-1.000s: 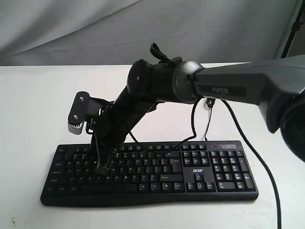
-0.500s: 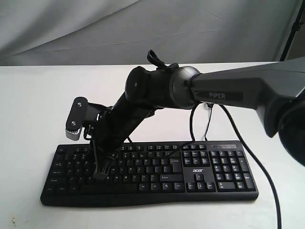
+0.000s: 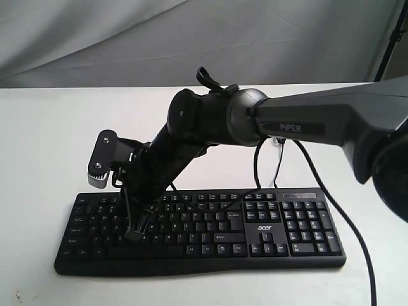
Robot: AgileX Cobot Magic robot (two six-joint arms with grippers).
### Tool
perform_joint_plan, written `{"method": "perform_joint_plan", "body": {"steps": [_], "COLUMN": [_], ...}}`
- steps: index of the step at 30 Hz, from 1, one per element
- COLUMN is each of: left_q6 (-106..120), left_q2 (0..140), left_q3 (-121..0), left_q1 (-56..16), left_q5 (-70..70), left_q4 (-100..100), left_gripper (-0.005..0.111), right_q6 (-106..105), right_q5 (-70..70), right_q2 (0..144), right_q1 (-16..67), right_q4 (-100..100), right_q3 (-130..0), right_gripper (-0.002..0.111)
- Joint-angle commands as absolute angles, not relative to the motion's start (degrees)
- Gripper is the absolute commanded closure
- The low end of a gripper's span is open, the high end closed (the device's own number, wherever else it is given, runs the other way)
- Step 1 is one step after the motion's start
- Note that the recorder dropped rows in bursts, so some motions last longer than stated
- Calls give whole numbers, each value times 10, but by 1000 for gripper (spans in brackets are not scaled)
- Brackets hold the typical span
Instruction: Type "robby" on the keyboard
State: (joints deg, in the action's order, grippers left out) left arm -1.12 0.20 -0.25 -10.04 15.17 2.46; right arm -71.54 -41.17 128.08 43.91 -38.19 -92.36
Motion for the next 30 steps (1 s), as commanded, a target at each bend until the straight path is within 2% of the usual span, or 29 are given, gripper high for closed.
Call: {"method": "perform_joint_plan", "body": {"steps": [1, 30], "left_q6": [-13, -13], "left_q2": [0, 0], "left_q3": [0, 0], "left_q1": [-104, -104], "left_q5": [148, 148], "left_q4": [27, 27], "left_gripper": [107, 107], "right_q6": [-720, -717], "right_q5": [-409, -412], "right_q2": [1275, 1282], "right_q1": [440, 440], "right_q4": [-379, -377], "right_q3": [-921, -921], "right_gripper": [108, 108]}}
